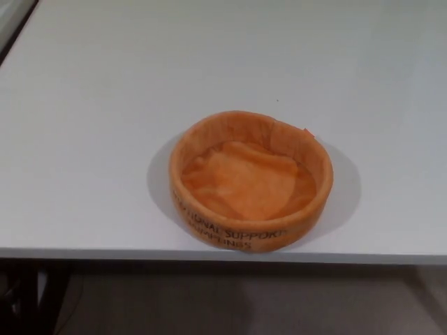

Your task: A soft plate is kept in the center of the table close to the robot and the robot uses its left hand to pick up the plate, turns it upside down and places it back on the table

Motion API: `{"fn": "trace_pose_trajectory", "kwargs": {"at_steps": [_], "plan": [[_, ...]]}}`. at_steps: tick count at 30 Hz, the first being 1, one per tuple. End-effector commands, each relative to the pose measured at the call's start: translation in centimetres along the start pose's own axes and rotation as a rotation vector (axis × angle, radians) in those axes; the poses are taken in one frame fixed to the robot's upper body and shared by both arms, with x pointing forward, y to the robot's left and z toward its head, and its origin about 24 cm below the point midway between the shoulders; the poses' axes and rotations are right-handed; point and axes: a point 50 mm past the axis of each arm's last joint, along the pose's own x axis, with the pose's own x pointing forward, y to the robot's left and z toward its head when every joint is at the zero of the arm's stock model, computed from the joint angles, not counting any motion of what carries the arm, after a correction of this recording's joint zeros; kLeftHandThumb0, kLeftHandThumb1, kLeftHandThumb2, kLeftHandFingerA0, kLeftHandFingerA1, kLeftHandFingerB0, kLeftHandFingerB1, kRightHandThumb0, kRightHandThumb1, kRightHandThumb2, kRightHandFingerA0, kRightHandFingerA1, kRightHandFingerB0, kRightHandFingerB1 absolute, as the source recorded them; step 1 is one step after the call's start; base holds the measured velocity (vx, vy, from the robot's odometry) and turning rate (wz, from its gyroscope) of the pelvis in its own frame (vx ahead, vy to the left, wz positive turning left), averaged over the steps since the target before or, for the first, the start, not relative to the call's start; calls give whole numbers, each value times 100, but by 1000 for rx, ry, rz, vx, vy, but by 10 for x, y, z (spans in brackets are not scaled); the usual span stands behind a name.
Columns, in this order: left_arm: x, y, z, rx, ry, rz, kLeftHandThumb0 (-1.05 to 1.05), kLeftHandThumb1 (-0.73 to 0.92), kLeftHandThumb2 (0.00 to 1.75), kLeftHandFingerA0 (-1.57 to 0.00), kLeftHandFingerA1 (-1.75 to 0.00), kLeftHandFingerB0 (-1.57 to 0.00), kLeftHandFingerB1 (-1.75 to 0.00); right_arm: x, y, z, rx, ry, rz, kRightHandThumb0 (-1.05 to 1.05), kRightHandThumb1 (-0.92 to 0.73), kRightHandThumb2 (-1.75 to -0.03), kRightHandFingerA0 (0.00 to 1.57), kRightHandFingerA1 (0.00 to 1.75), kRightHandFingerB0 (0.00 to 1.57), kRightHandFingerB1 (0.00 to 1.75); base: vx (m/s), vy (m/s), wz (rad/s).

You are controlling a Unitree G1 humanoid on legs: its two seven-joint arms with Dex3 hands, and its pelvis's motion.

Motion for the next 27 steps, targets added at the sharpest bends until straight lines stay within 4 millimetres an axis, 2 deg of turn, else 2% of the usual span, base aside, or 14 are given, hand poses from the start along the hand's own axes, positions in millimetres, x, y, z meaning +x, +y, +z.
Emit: {"fn": "trace_pose_trajectory", "kwargs": {"at_steps": [1,3,9,12,17,22,26,27], "plan": [[-16,6,23,-27,-238,-19,-84,92,87,-20,-40,-15,-33,-18,-15,30,11,-244,45,-76,-87,-67,47,36,36,32,0,0,0],[-18,8,27,38,-299,20,-91,92,79,-27,-38,-20,-30,-18,-15,30,4,-242,45,-76,-88,-68,47,37,36,32,0,0,0],[-27,13,39,65,-398,49,-95,92,78,-25,-37,-18,-29,-19,-15,31,-9,-245,45,-74,-88,-68,48,37,36,32,0,0,0],[-34,19,44,27,-463,131,-87,92,76,-28,-36,-22,-30,-18,-15,34,-26,-257,50,-76,-88,-68,47,37,36,32,0,0,0],[-38,29,54,-28,-497,167,-92,92,78,-24,-34,-19,-29,-15,-14,41,-26,-267,55,-75,-87,-67,47,38,36,32,0,0,0],[-43,40,84,-38,-623,200,-92,91,79,-21,-36,-16,-29,-10,-15,40,-31,-258,60,-74,-87,-67,48,38,35,31,0,0,0],[-48,50,125,-1,-793,242,-93,91,77,-23,-36,-14,-28,-12,-12,39,-17,-264,103,-72,-89,-67,41,38,32,31,0,0,0],[-49,50,129,4,-809,249,-93,91,77,-23,-36,-14,-28,-13,-11,39,-19,-265,108,-72,-89,-67,41,38,32,31,0,0,0]]}}
